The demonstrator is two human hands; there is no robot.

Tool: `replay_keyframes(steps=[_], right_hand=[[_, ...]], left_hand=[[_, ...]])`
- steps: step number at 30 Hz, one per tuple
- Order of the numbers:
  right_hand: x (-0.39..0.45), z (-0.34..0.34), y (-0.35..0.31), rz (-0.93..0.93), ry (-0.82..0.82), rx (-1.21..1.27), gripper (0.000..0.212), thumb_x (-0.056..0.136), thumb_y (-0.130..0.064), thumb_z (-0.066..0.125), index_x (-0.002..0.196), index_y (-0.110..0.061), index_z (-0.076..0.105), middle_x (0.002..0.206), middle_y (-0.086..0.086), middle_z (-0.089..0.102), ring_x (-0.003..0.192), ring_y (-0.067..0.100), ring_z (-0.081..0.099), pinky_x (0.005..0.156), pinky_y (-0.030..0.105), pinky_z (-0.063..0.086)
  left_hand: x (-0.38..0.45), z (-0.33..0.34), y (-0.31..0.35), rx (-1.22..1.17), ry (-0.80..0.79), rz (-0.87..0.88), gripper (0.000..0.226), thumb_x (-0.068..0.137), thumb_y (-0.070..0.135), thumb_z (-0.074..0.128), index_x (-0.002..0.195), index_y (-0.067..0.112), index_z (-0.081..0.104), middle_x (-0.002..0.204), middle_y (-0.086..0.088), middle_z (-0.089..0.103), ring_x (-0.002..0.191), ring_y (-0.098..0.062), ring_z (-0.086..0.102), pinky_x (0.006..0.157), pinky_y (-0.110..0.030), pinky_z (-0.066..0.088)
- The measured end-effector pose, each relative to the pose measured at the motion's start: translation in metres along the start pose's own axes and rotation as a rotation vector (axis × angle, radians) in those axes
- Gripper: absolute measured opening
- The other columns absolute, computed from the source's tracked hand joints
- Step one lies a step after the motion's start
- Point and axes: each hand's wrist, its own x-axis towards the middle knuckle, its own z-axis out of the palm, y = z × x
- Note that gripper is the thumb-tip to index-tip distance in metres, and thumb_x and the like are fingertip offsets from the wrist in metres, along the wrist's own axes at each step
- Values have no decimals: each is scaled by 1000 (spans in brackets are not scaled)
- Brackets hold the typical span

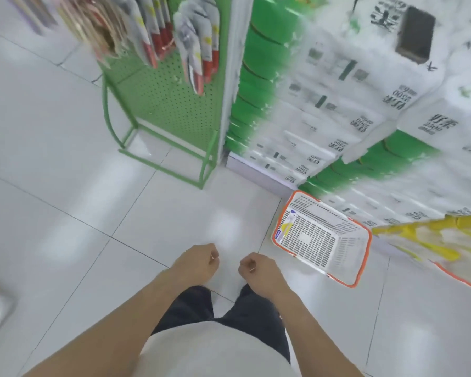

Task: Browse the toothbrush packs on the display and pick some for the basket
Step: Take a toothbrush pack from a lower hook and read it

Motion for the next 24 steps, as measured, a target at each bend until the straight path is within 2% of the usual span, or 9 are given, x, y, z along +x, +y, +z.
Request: replay_keyframes(steps=[4, 7, 14, 17, 24], right_hand=[[13, 34, -74, -88, -110, -102, 19, 93, -32, 63, 110, -23, 68, 108, -9, 67, 98, 11, 63, 79, 18, 46], [31, 53, -134, -154, -140, -148, 21, 94, -33, 62, 112, -24, 68, 111, -10, 67, 100, 11, 63, 82, 19, 46], [73, 79, -260, -254, -215, -212, 28, 90, -32, 70, 115, -20, 67, 110, -6, 68, 96, 14, 67, 78, 19, 51], [99, 88, -315, -284, -219, -232, 31, 88, -34, 72, 116, -22, 67, 109, -8, 67, 96, 13, 67, 74, 19, 50], [165, 102, -449, -350, -126, -193, 29, 93, -37, 67, 118, -23, 66, 109, -9, 67, 95, 12, 64, 75, 24, 51]], left_hand=[[-22, -51, -50, -50, 68, -68, 23, 100, 33, 48, 115, 21, 61, 109, 4, 67, 91, -17, 63, 84, -29, 53], [-30, -88, -81, -133, 133, -115, 22, 100, 33, 49, 114, 21, 62, 107, 5, 67, 91, -18, 66, 83, -31, 55], [-34, -183, -138, -240, 207, -160, 23, 100, 34, 50, 115, 21, 62, 111, 3, 67, 94, -17, 63, 83, -31, 52], [-27, -235, -161, -286, 258, -152, 26, 101, 33, 50, 121, 20, 61, 114, 3, 67, 89, -16, 62, 77, -26, 48], [7, -370, -210, -289, 342, -118, 32, 101, 35, 50, 128, 21, 60, 119, 5, 67, 99, -14, 62, 84, -25, 46]])
